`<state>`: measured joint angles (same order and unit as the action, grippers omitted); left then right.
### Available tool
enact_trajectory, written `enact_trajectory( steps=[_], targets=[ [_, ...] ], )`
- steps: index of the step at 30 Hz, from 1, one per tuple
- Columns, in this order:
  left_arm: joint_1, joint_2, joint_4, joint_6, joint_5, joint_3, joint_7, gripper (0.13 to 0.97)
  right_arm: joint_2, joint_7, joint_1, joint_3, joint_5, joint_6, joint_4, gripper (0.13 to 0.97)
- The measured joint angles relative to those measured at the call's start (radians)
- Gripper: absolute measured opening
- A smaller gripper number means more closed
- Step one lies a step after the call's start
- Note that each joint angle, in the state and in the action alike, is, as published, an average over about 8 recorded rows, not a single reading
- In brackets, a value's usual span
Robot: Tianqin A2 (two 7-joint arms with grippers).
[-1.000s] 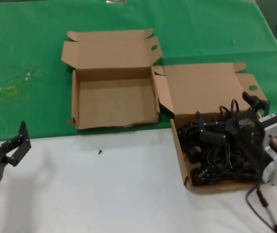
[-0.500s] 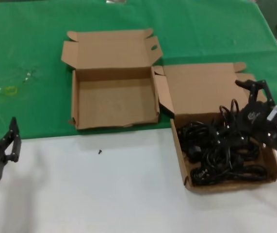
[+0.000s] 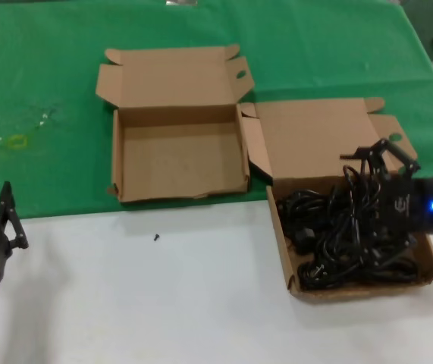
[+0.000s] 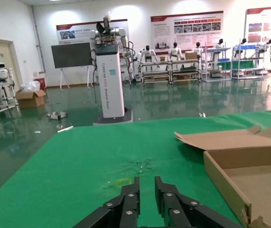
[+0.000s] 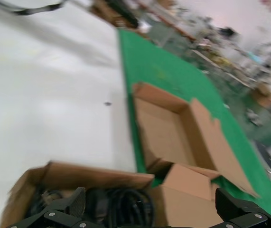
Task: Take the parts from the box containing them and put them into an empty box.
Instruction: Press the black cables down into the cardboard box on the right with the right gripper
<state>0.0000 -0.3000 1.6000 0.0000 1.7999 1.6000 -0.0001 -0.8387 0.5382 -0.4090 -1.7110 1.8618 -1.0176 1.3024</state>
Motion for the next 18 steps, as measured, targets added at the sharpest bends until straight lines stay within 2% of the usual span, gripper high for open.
enact_trajectory(
  steps=[7,18],
  targets=[
    [0.0,0.0,0.0,0.0,0.0,0.0,0.0,0.188,-0.016,0.164,-0.116,-0.069,-0.05,-0.131,-0.104,0.966],
    [0.0,0.0,0.0,0.0,0.0,0.0,0.0,0.143,0.025,0.435,-0.27,-0.136,-0.148,-0.161,-0.277,0.966]
  ],
)
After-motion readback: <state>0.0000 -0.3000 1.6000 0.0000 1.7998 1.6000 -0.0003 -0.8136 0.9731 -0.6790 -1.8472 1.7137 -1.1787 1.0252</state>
